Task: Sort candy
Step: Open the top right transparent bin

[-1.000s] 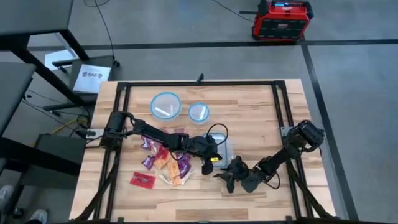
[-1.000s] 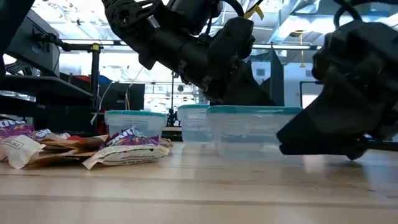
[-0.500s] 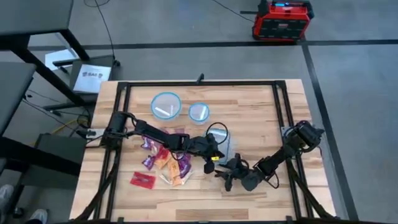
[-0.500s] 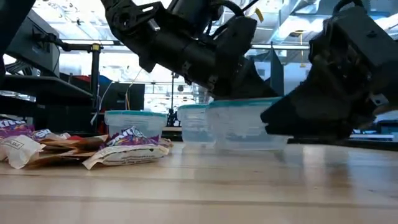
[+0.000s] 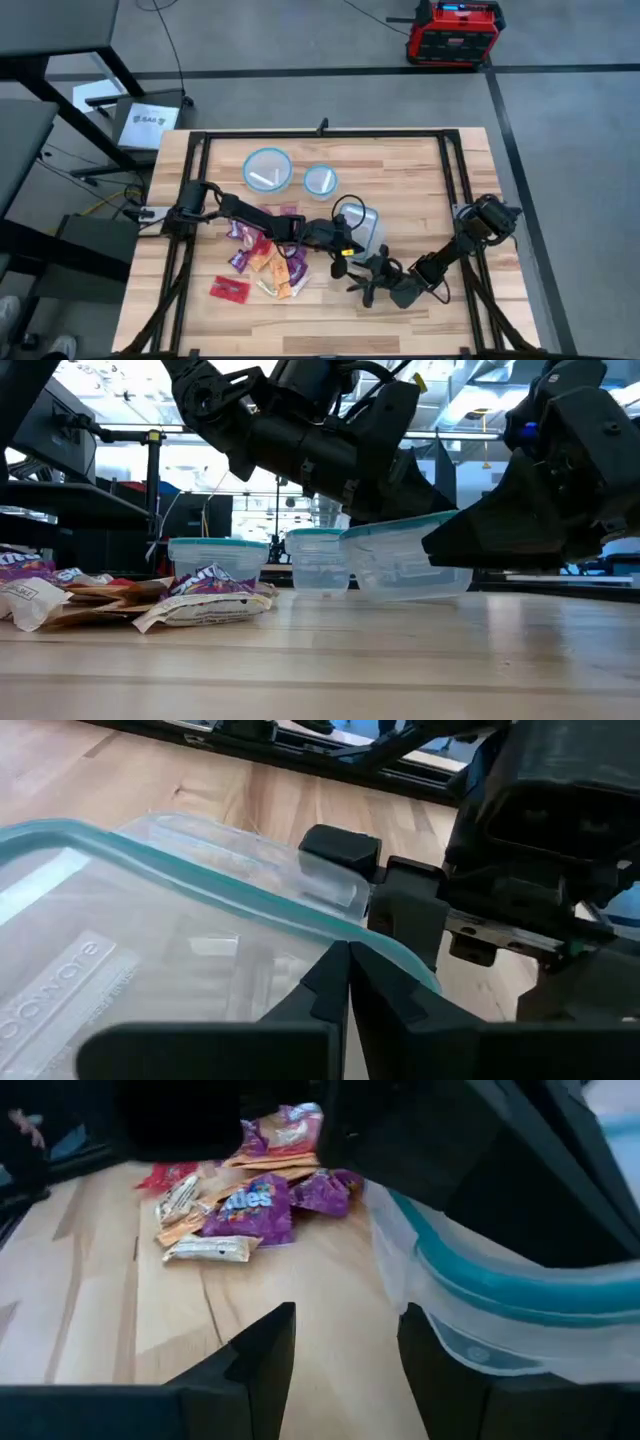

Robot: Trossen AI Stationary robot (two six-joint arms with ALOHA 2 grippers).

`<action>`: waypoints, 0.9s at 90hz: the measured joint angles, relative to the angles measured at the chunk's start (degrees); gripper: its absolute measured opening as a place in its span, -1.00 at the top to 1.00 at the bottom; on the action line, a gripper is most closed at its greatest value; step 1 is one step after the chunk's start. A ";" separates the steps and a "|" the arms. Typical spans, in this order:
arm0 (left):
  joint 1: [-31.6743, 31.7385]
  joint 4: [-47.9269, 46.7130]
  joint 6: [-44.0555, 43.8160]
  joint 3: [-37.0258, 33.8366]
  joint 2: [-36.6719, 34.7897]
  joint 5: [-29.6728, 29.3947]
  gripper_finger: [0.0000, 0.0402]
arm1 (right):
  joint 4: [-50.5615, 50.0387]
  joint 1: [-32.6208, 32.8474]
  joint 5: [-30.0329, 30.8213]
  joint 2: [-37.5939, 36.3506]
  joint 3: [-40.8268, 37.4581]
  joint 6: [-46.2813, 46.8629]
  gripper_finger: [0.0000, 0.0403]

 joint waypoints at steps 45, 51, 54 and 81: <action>-0.56 -2.31 1.79 0.87 0.40 1.13 1.00 | 6.60 4.62 -0.92 -1.00 0.45 -10.62 0.38; -0.78 -3.18 1.95 2.06 0.16 1.78 1.00 | 6.28 5.54 -1.40 -2.95 0.44 -11.42 0.38; -0.96 -3.85 2.03 2.79 0.03 1.97 1.00 | 6.17 5.95 -1.40 -4.33 0.46 -11.42 0.38; -1.61 -24.81 9.17 14.66 -5.58 1.02 1.00 | -12.46 6.42 -1.60 -22.07 0.43 -10.48 0.38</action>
